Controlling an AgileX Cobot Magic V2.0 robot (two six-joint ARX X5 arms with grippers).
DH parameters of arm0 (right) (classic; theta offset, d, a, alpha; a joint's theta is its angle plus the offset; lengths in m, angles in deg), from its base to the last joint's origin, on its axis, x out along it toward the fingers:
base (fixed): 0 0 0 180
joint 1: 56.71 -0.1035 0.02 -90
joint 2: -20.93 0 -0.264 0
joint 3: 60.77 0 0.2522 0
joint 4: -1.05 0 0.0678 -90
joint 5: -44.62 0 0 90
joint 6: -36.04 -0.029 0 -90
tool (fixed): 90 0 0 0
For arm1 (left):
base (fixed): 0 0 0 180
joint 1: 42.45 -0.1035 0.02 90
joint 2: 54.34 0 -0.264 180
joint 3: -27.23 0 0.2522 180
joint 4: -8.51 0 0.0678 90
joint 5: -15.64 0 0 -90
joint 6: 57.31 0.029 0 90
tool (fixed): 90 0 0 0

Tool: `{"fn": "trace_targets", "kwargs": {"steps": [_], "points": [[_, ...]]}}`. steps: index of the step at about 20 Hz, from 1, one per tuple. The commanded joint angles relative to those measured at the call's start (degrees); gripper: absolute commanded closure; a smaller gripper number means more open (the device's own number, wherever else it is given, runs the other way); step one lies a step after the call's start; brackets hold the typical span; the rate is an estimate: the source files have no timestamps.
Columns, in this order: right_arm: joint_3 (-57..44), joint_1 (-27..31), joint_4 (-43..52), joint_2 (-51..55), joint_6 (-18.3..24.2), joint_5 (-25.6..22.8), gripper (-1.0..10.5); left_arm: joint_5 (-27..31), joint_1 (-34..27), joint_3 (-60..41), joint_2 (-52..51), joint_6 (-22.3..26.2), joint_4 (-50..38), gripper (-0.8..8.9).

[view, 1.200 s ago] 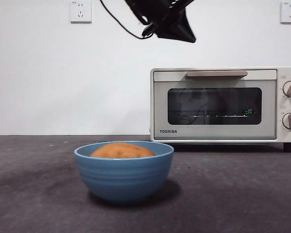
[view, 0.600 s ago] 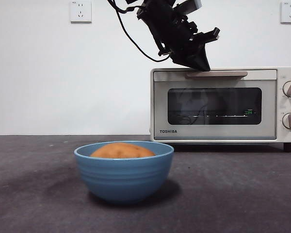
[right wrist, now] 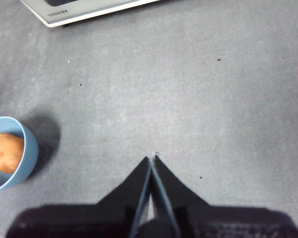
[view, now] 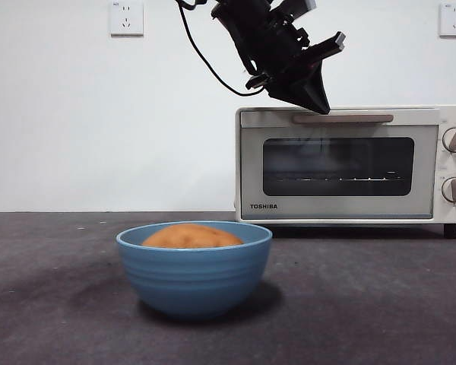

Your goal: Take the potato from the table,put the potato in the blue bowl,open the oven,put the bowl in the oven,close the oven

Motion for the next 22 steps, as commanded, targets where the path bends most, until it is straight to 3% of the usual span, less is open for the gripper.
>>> {"fn": "trace_targets", "kwargs": {"steps": [1,4,9,13,15,18,22], "points": [[0.2,0.0,-0.1,0.1,-2.2,0.2,9.5,1.2,0.6,-1.6,2.4,-0.8,6.3,8.19],[3.7,0.1,-2.6,0.1,-5.6,0.4,9.5,3.3,1.7,-1.6,2.4,-1.0,12.0,8.19],[15.5,0.1,-8.4,0.1,-6.5,-2.2,9.5,9.2,4.8,-1.6,2.4,-2.3,17.0,8.19],[24.7,0.0,-11.7,0.1,-5.4,-2.8,9.5,11.8,7.8,-1.6,2.3,-5.4,18.4,8.19],[27.9,0.0,-13.6,0.1,-4.6,-5.9,9.5,13.5,9.5,-1.6,2.3,-6.4,18.4,8.19],[30.3,0.0,-13.6,0.1,-4.0,-6.2,9.5,17.7,12.8,-1.6,2.3,-7.1,17.5,8.19],[30.8,0.0,-13.6,0.1,-3.7,-5.8,9.5,17.9,14.9,-1.7,2.3,-8.8,17.5,8.19]]}}
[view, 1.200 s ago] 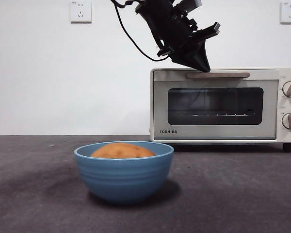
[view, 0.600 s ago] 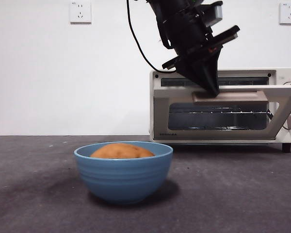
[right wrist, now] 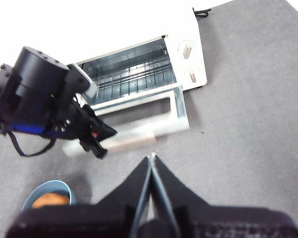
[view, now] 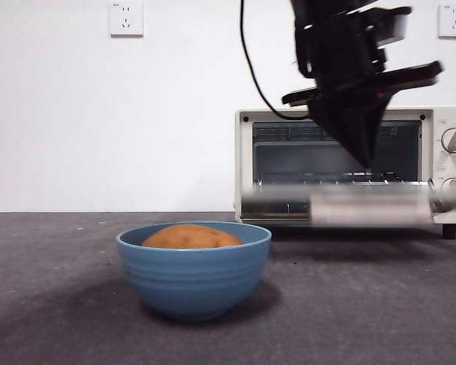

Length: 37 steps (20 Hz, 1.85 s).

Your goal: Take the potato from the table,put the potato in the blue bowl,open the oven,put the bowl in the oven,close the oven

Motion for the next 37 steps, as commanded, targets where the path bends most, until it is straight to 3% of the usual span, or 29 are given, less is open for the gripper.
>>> {"fn": "trace_targets", "kwargs": {"steps": [1,8,13,14,17,19,22,24,26,28,33,35,37], "points": [[0.3,0.0,-1.0,0.2,0.8,0.2,9.5,0.2,0.5,-0.8,1.0,-1.6,-0.9,8.19],[0.2,0.0,-1.0,0.1,2.2,0.3,9.5,0.0,1.6,-0.8,-1.6,-0.5,5.6,8.19],[-1.6,0.0,-1.0,-1.4,7.6,2.5,9.5,0.1,2.8,-0.8,-12.0,0.9,18.0,8.19],[-2.5,0.0,-1.0,-2.1,8.0,4.4,9.5,0.2,3.0,-0.8,-14.4,1.0,18.9,8.19],[-7.0,0.0,2.0,-5.7,8.8,17.6,9.5,0.0,3.8,-0.8,-24.6,0.1,18.9,8.19],[-10.3,0.0,6.1,-8.9,8.8,23.1,9.5,0.0,4.5,-1.0,-30.8,-0.4,18.9,8.19],[-12.5,0.0,11.5,-15.1,8.3,29.5,9.4,0.2,4.9,-6.9,-40.8,-0.7,18.9,8.19],[-12.5,-0.6,14.4,-19.7,8.2,31.1,9.0,3.7,4.9,-15.8,-48.4,-3.0,18.9,8.19],[-12.5,-4.0,17.8,-23.6,6.0,30.5,8.4,9.1,4.9,-26.3,-56.1,-6.0,18.8,8.19],[-12.5,-11.0,22.1,-27.5,2.9,26.6,8.4,11.3,4.9,-36.7,-63.7,-9.5,18.8,8.19],[-11.9,-30.8,29.6,-39.6,-1.8,14.6,8.2,11.4,4.9,-55.7,-78.1,-14.7,18.8,8.19],[-11.1,-35.8,29.7,-45.3,-2.3,12.2,6.9,9.8,4.9,-60.6,-83.0,-16.4,18.8,8.19],[-10.0,-38.9,29.5,-51.0,-2.2,11.9,6.5,8.5,4.9,-64.3,-87.6,-19.0,18.8,8.19]]}}
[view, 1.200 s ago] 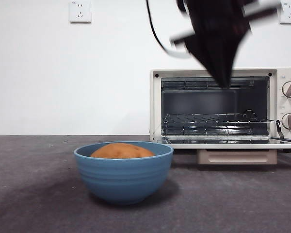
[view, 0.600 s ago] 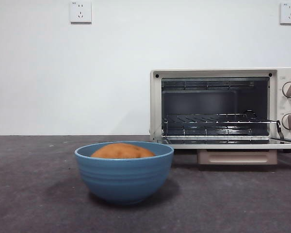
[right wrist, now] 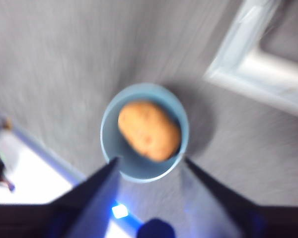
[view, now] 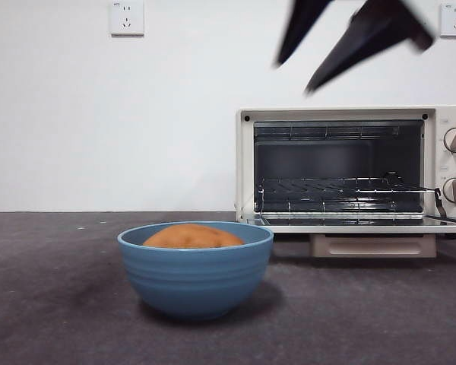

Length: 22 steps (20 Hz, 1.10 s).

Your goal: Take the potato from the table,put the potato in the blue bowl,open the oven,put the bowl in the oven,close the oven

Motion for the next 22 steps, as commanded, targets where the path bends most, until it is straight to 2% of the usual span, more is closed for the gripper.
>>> {"fn": "trace_targets", "kwargs": {"steps": [1,7,16,17,20,22], "points": [[1.5,-2.5,0.2,-5.9,-0.7,-0.9,6.5,-0.5,0.2,-3.6,-5.2,-4.3,-0.2,8.19],[6.0,-5.2,-0.1,-18.7,-0.5,-8.7,6.5,-3.5,0.2,-7.8,-15.8,-8.2,-0.2,8.2],[6.3,-5.1,-1.2,-27.5,0.8,-10.4,6.7,-3.2,0.2,-7.8,-18.2,-9.2,-0.2,8.2],[6.3,-5.1,-1.2,-28.3,0.8,-10.7,7.1,-3.2,0.2,-7.8,-18.2,-9.2,-0.2,8.2],[6.2,-5.2,-1.0,-29.2,0.6,-10.7,9.7,-3.0,0.2,-7.8,-18.2,-9.1,-0.2,8.19],[6.8,-5.1,-1.3,-28.7,-1.1,-10.7,9.6,-3.0,0.2,-7.8,-18.2,-9.1,-0.2,8.19]]}}
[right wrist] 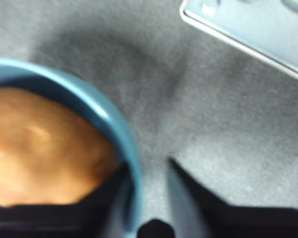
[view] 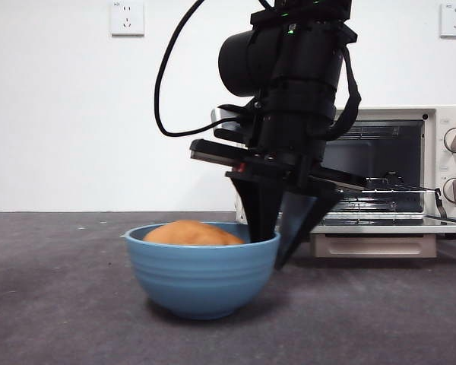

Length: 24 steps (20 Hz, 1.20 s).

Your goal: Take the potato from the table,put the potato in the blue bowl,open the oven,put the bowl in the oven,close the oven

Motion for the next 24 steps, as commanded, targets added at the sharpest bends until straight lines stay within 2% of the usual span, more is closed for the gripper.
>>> {"fn": "trace_targets", "kwargs": {"steps": [1,3,6,7,12,15,20,24], "points": [[1.4,0.0,-0.9,0.5,-2.5,-0.5,9.6,0.2,0.2,-0.3,-0.1,-0.3,-0.2,8.2],[3.7,0.1,-2.9,1.7,-2.9,-2.1,9.6,0.2,0.2,-0.3,-0.1,-0.6,-0.2,8.19],[10.5,0.6,-8.3,2.5,-3.4,-8.8,9.6,0.2,0.2,-0.3,0.0,-1.4,-0.2,8.19],[12.6,1.2,-9.3,2.5,-3.4,-9.6,9.6,0.2,0.2,-0.3,0.0,-1.6,-0.2,8.19],[20.7,8.4,-9.9,2.5,-4.3,-7.8,9.6,2.4,0.2,-0.3,0.2,-1.7,-0.2,8.19],[21.4,14.9,-10.4,2.5,-4.8,-5.0,9.6,3.3,0.2,-0.3,0.5,-1.7,-0.2,8.18],[21.4,25.6,-10.8,2.4,-8.4,-4.7,9.6,4.2,0.2,-0.3,1.6,-1.7,-0.2,8.18],[21.4,30.2,-10.4,2.4,-10.8,-4.7,9.6,4.8,0.2,-0.3,3.5,-1.7,-0.2,8.18]]}}
